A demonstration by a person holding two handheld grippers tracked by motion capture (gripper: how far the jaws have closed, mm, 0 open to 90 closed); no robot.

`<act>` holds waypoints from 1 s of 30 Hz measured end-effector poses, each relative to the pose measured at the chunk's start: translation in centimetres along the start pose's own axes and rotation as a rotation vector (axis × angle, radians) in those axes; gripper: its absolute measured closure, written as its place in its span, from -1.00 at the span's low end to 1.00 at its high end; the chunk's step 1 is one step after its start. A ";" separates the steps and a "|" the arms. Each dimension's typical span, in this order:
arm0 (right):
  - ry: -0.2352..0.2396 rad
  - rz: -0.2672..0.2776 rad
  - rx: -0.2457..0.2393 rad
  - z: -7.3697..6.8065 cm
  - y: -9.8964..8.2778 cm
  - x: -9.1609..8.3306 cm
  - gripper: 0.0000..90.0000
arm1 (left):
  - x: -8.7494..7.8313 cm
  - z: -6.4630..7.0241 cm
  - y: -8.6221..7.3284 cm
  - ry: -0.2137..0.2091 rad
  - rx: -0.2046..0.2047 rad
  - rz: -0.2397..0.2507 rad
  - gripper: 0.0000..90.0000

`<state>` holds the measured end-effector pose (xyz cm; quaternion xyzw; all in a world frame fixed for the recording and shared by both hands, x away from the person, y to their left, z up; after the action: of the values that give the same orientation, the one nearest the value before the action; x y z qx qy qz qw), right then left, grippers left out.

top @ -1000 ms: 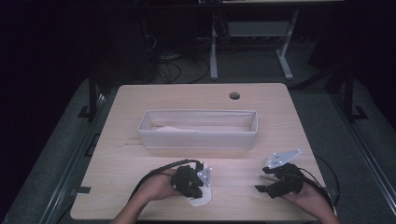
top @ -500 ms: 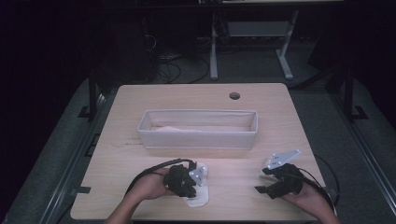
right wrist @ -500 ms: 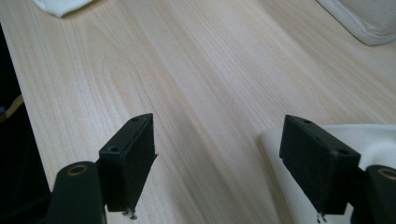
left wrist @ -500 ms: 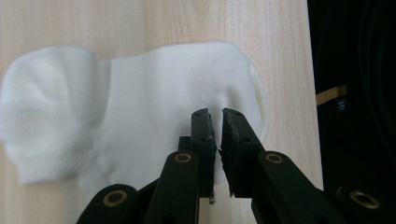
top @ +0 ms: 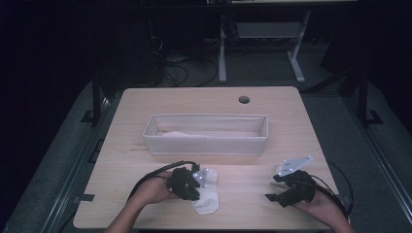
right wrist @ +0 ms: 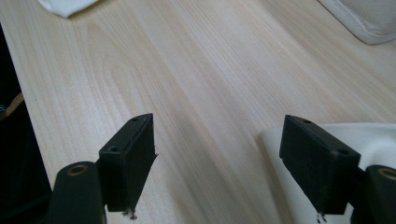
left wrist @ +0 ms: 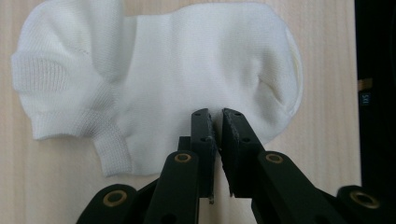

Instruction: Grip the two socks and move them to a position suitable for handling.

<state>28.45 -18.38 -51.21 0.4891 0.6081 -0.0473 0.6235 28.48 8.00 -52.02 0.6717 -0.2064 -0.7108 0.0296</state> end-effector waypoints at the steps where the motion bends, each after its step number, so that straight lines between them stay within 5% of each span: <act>1: 0.000 -0.003 -0.002 0.0 0.0 0.0 -0.42 | 0.1 -0.2 0.1 -0.005 0.001 0.003 0.84; 8: 0.006 -0.021 -0.007 -0.4 0.0 0.1 -0.34 | 0.1 -0.9 0.9 0.010 0.015 0.016 0.79; 20: 0.046 -0.019 -0.052 -2.1 1.8 -0.4 0.09 | -2.5 0.6 2.4 0.067 0.008 0.122 0.75; 30: 0.052 -0.089 -0.177 -3.8 5.8 0.6 0.46 | -2.4 1.6 3.2 0.079 -0.029 0.166 0.64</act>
<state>29.69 -12.57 -47.69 0.4058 0.6470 -0.0083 0.6454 26.40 6.29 -48.71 0.6792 -0.2497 -0.6819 0.1064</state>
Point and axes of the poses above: each handheld gripper's, and its own axes: x roughly forward along the jaws, y roughly out of its top, z roughly to its right, the point moved 9 cm from there along x, roughly forward along the jaws, and after that the axes turned 12 degrees about x, right-handed, at the moved point
